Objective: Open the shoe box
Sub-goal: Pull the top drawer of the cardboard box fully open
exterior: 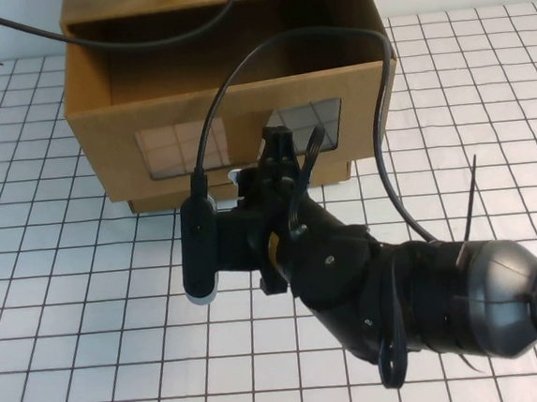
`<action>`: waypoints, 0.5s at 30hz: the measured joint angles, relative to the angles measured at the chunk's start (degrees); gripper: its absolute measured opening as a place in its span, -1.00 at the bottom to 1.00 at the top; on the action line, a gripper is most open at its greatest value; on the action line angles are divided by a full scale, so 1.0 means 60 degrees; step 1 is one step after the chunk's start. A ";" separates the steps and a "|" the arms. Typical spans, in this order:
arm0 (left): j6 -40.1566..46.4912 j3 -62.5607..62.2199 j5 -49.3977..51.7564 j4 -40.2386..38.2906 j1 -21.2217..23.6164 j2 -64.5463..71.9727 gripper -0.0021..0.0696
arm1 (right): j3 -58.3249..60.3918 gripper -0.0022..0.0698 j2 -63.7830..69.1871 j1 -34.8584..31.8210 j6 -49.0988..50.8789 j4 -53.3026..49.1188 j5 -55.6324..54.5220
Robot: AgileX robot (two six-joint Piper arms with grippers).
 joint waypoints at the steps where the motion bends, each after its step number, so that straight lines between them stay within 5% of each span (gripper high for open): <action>1: 0.0000 0.0000 0.0000 0.0000 0.0000 0.0000 -0.95 | 0.0000 -0.37 0.0000 0.0000 0.0000 0.0000 0.0025; 8: 0.0000 0.0000 0.0000 0.0000 0.0000 0.0000 -0.95 | -0.0007 -0.86 0.0000 0.0000 0.0000 -0.0047 0.0340; 15: 0.0000 0.0000 0.0006 0.0000 0.0000 0.0000 -0.95 | 0.0331 -0.93 -0.0125 0.0356 0.0000 -0.0138 0.0727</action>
